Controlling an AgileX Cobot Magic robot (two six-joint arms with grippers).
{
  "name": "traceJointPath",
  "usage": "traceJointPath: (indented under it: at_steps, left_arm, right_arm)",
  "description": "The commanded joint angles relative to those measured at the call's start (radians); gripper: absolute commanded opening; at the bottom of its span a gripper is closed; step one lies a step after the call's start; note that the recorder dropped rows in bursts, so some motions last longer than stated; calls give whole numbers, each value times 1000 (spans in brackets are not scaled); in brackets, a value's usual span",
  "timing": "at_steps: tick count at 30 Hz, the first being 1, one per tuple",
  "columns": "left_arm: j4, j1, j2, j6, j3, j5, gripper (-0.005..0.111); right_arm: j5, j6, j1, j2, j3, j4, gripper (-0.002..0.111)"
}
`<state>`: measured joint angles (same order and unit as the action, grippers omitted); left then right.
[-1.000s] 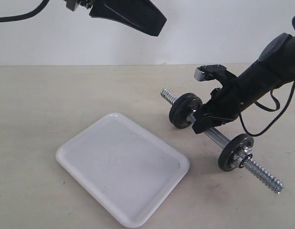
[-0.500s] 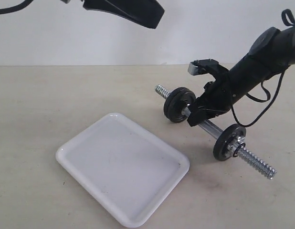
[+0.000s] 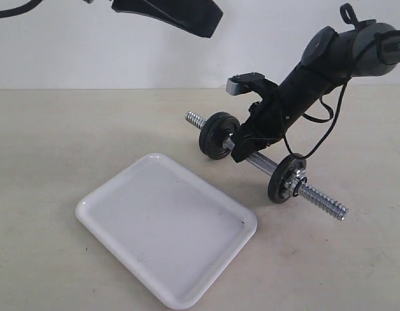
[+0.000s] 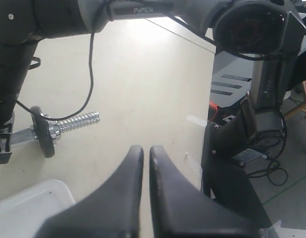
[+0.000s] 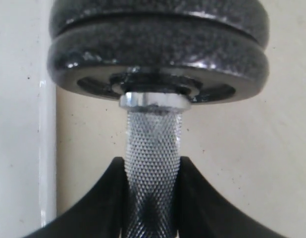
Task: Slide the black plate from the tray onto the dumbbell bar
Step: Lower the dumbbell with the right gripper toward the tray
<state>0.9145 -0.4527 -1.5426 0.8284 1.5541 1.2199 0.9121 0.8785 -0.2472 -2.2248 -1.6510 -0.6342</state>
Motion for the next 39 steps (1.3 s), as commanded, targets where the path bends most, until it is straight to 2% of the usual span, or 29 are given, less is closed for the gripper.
traceJointPath:
  at_steps: [1,16,39]
  left_arm:
    - [1,1,6,-8,5,1,4]
    - [-10,1,6,-2,5,1,4]
    - [-14,1,6,3,5,1,4]
  right_arm:
    - [14,-17,4,30,-85,-84,0]
    - [20,-51,-76,-40,-165,-63,0]
    - [26,-59,-78,-42,-168,-41,0]
